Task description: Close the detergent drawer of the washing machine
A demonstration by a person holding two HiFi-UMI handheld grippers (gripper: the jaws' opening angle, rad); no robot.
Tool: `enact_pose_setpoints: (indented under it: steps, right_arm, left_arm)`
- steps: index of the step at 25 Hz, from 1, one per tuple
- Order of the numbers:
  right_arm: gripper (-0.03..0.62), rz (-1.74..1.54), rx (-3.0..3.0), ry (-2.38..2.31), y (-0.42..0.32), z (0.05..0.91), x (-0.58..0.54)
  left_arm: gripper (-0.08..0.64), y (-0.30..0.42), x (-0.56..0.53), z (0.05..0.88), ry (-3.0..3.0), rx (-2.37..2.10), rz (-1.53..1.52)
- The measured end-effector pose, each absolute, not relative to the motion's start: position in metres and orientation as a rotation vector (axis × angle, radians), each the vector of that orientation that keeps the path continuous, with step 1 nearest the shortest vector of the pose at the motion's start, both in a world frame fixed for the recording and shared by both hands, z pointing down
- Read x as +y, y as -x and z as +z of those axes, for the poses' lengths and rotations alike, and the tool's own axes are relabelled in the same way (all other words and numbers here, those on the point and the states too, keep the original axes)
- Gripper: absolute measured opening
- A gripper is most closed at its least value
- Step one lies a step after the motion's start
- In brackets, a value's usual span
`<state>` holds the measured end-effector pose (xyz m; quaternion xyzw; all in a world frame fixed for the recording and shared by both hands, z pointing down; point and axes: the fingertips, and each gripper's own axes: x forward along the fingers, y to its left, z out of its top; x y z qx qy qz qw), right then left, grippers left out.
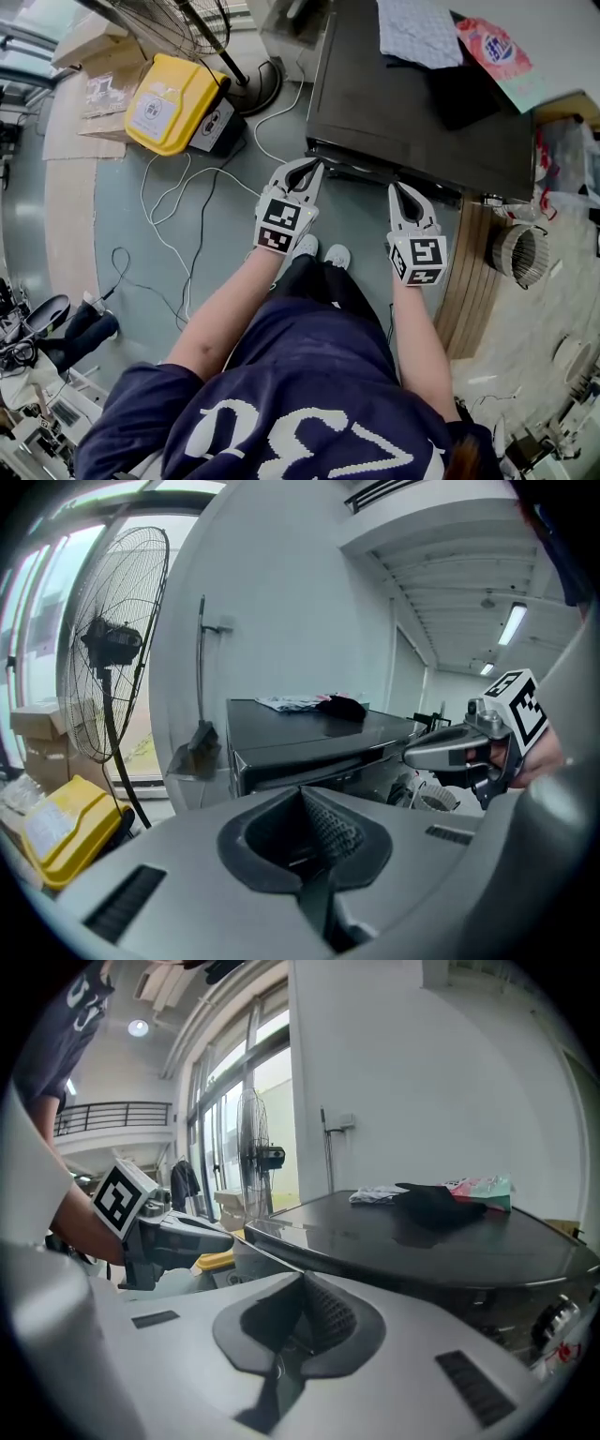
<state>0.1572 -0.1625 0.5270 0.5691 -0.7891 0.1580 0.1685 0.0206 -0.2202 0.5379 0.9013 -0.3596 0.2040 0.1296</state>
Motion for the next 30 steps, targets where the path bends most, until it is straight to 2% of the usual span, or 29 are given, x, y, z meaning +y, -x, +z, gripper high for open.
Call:
enact_pose_setpoints:
  steps: [30]
  right_arm:
    - [0.015,0.526,-2.217,-1.650,-0.157,0.544,-0.187]
  left_arm:
    - [0.020,-0.029,-0.240,0.546,-2.552,-1.095,0.609]
